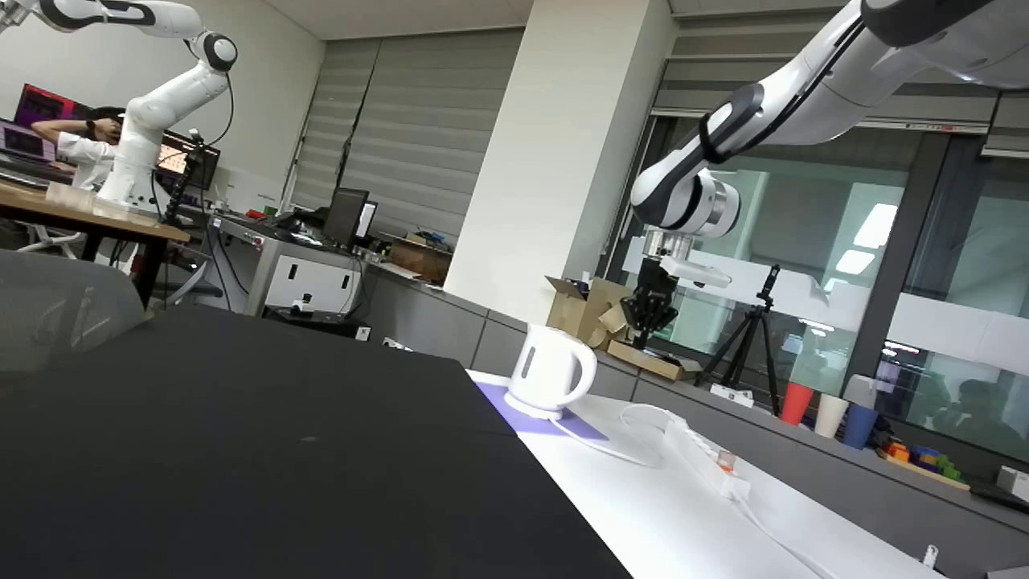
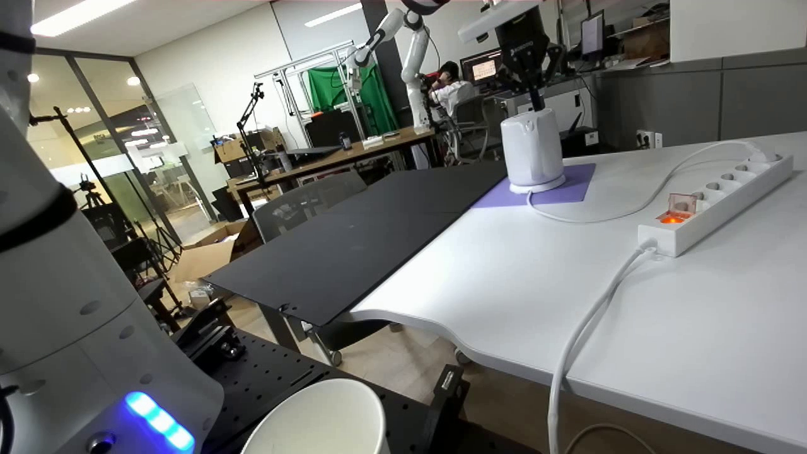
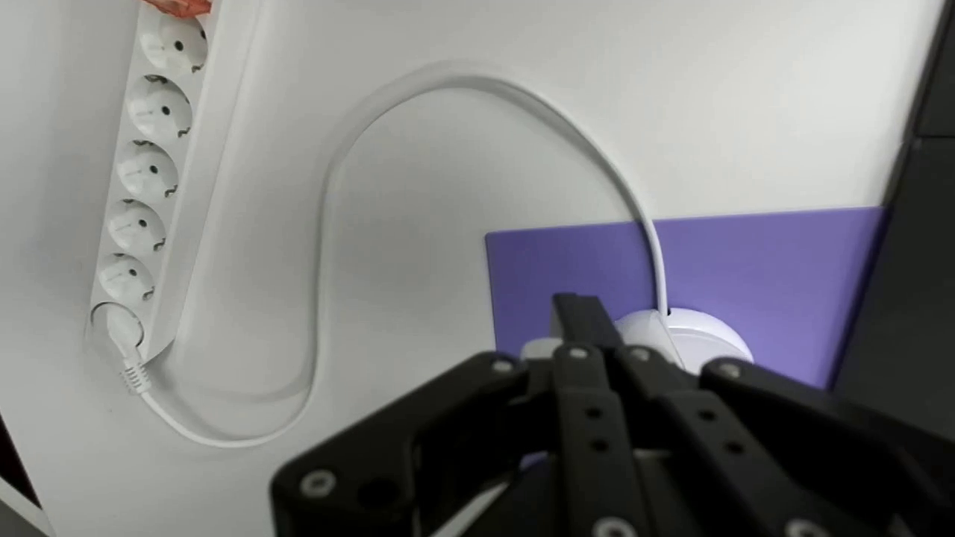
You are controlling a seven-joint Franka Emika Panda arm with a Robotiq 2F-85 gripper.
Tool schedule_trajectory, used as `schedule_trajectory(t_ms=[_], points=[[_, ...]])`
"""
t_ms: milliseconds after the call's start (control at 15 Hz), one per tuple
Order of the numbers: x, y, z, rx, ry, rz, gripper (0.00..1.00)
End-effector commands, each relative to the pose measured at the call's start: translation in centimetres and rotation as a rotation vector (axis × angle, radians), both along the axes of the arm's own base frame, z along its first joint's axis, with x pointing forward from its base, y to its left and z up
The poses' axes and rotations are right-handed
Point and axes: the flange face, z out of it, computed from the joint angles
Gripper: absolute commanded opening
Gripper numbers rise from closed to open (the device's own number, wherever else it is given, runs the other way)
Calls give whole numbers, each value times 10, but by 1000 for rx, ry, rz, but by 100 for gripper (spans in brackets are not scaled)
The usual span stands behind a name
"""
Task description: Turn on the switch of the electric kettle
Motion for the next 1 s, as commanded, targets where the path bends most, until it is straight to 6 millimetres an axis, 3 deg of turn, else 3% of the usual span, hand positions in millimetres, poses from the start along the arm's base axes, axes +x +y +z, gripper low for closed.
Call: schedule_trajectory(t_ms=[0,933], points=[[16,2,-5,4,-55,-8,0],[32,20,-22,60,-171,13,0]])
